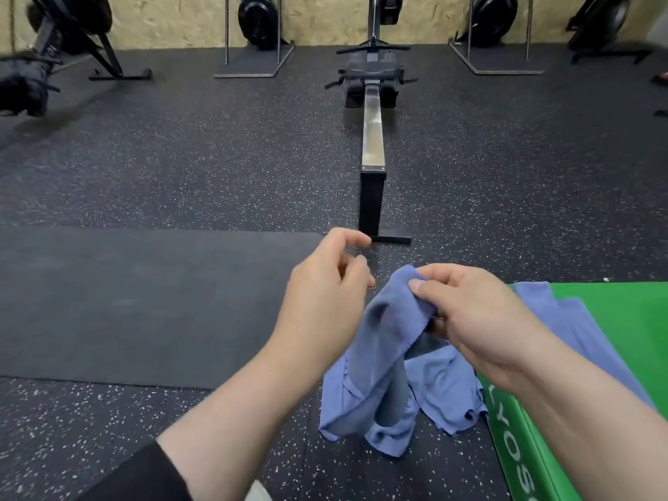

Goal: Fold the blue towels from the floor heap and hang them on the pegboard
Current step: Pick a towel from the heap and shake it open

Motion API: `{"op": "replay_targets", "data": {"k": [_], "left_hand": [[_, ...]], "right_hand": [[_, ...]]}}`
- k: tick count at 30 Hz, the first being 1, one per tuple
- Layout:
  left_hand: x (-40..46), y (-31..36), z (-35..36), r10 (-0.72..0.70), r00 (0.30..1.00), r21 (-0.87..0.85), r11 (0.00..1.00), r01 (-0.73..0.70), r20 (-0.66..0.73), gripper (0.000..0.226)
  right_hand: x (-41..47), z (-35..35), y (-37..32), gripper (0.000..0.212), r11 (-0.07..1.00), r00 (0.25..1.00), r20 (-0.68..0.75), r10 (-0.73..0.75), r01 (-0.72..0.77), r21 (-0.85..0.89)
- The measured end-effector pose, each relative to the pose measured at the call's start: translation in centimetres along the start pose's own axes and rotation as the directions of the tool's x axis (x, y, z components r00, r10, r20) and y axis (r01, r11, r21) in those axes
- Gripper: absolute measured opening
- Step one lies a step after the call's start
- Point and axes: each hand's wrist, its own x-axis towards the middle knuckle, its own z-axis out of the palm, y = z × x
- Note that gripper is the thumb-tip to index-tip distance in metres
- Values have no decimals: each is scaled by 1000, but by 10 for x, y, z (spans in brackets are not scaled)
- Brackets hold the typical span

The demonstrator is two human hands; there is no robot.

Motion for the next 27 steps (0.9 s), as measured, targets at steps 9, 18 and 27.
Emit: {"op": "replay_targets", "data": {"k": [9,18,27], "left_hand": [[0,-19,-8,11,825,324,916,-234,565,32],[3,-21,-10,22,911,346,921,-179,411,31],[7,-26,-14,-62,908,424,896,-132,415,29]], "right_hand": [[-8,-5,-8,13,739,938,233,-256,345,-578],[-9,-13,-11,16,672,938,268,-221,346,-654],[0,-23,-7,20,685,925,0,-379,281,-672]]}}
